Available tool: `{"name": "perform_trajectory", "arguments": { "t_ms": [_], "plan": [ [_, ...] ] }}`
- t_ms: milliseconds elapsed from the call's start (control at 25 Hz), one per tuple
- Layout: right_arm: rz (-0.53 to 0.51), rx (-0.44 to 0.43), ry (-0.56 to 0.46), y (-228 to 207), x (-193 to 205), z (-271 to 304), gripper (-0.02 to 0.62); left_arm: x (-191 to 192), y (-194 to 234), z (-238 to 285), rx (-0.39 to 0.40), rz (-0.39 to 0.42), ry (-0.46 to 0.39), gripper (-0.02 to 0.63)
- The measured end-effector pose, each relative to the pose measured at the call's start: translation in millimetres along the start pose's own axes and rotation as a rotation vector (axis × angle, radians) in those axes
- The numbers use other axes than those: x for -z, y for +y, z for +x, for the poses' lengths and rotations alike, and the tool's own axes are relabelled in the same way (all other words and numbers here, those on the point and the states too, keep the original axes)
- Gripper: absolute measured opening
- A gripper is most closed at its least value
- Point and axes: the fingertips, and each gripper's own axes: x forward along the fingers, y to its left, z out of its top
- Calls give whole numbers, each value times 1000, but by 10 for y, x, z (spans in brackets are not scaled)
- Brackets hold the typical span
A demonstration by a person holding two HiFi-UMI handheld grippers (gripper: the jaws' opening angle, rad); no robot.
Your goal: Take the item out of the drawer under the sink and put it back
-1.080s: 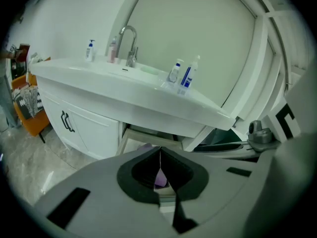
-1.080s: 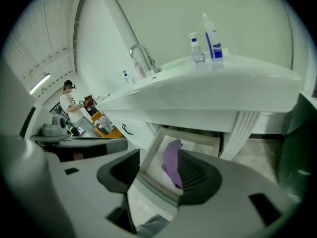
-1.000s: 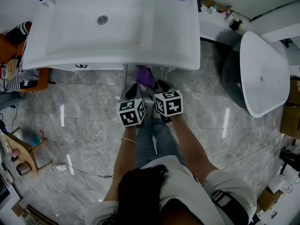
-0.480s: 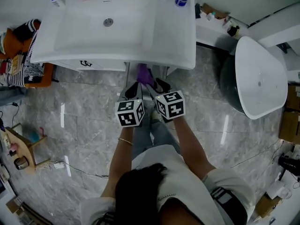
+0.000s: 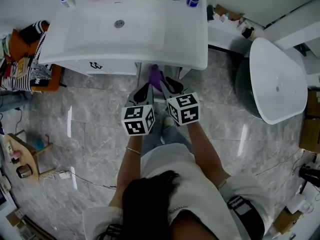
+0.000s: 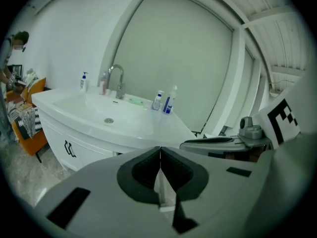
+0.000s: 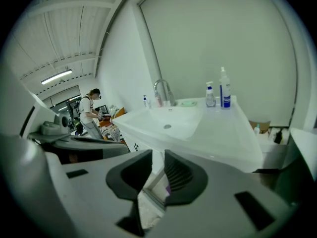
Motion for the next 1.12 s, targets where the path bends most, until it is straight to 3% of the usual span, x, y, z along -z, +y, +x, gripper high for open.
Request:
{"name": "perform_trajectory", "arguments": {
  "t_ms": [520,1120],
  "plan": [
    [-84,14,-121,107,-427,-250,21,-458,-54,-249,-23,21,-146,5],
    [-106,24,-127,188,-468,-283,15,-499,-126,-278,-6,38,-156,4]
  ]
}}
